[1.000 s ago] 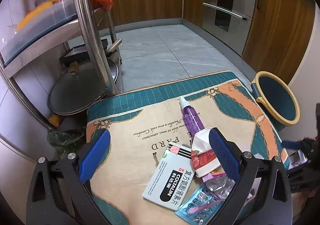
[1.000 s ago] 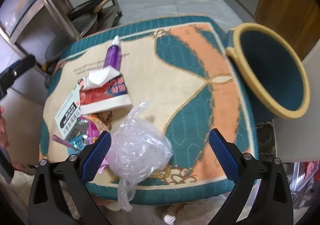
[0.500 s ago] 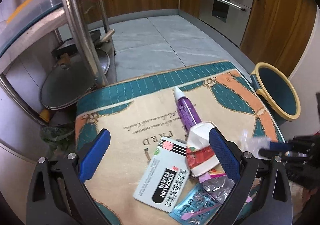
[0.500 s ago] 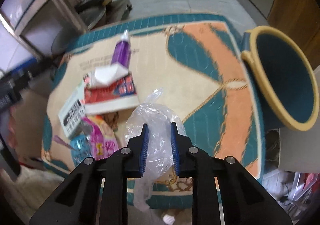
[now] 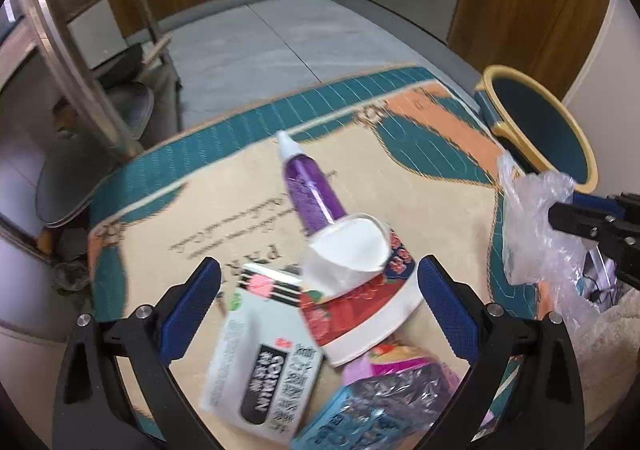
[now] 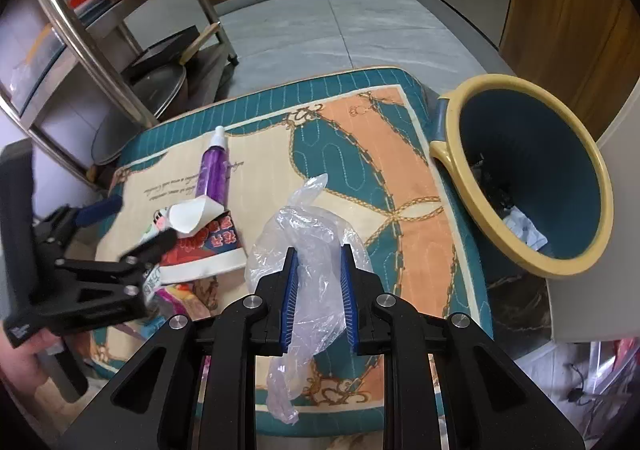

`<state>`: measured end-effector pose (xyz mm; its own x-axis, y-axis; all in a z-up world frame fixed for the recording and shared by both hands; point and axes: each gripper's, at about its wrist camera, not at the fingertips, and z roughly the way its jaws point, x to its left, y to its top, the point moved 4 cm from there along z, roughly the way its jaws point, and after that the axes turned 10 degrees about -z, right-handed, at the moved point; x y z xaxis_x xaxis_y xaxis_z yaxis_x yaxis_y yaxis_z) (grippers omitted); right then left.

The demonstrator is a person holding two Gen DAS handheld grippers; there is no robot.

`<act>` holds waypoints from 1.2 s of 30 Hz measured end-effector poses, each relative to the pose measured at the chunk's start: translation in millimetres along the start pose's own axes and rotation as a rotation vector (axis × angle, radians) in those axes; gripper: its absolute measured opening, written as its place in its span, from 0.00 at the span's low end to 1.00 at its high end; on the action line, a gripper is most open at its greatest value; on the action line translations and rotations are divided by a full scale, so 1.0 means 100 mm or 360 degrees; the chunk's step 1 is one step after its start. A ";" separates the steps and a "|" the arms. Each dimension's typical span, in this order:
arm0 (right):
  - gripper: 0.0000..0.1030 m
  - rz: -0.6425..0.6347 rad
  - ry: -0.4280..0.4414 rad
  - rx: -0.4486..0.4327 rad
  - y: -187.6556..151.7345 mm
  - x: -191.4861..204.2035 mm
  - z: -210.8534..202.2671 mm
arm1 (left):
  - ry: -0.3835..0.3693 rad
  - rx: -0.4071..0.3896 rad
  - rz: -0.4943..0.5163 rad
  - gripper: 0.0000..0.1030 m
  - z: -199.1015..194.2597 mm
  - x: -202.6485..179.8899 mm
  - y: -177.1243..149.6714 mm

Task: Collect trash
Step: 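Grasp the clear plastic bag with the right tool while the left grasps the white paper cup, then release the plastic bag into the bin with the right tool while the left drops the paper cup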

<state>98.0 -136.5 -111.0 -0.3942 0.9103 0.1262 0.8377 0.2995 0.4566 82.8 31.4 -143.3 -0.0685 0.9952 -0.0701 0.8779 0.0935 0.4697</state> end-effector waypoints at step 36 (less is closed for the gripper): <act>0.21 0.0003 -0.0089 -0.0187 0.16 -0.31 -0.30 | -0.0032 0.0000 0.0056 0.46 -0.17 -0.20 0.16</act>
<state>112.8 -168.7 -81.0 -0.3681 0.9264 0.0794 0.7871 0.2650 0.5570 89.8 13.2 -119.5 -0.0279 0.9971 -0.0711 0.8796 0.0583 0.4722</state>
